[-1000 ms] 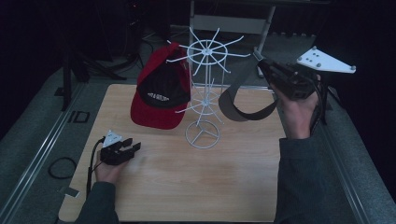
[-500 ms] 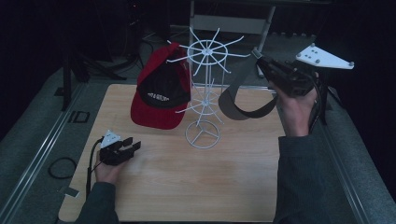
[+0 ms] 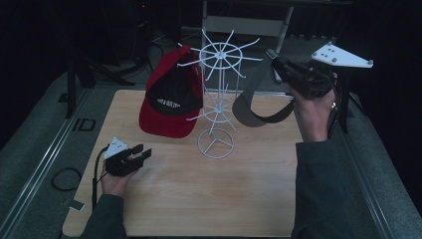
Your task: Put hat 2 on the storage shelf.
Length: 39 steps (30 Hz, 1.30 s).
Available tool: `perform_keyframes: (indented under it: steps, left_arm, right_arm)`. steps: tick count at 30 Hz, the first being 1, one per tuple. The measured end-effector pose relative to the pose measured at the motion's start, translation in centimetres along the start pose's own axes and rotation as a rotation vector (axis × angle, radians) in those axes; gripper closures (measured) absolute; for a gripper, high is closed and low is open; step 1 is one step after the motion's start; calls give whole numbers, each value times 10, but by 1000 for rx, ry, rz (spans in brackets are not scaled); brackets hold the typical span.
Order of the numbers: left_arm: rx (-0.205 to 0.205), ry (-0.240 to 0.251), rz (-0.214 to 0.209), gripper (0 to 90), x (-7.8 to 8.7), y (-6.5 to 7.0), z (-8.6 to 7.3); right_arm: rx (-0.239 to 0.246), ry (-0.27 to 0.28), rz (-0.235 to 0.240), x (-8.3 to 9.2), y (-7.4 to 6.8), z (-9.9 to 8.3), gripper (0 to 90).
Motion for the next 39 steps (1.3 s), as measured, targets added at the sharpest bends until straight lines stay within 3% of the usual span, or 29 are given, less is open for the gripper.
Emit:
perform_keyframes:
  steps: [7, 15, 31, 39]
  left_arm:
    - [-58, 18, -18, 564, 4, 17, 11]
    - [-82, 36, -16, 548, 4, 24, 19]
    - [-82, 71, -6, 556, -1, 30, 32]
    - [-87, 68, 18, 568, -3, 29, 36]
  right_arm:
    - [-6, -9, -5, -3, 3, -2, 882]
    - [-16, -24, -6, -7, 6, -5, 882]
    - [-33, -64, 10, -13, 7, -18, 880]
    - [-49, -90, 46, -19, 8, -21, 876]
Point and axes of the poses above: each handheld gripper's, and its own axes: x roughly backward along the jaws, z roughly out of its top, y roughly to its right, the point moved 9 cm from there along -x, roughly forward along the jaws, and after that the axes turned 11 degrees about x, right-handed, at the moved point
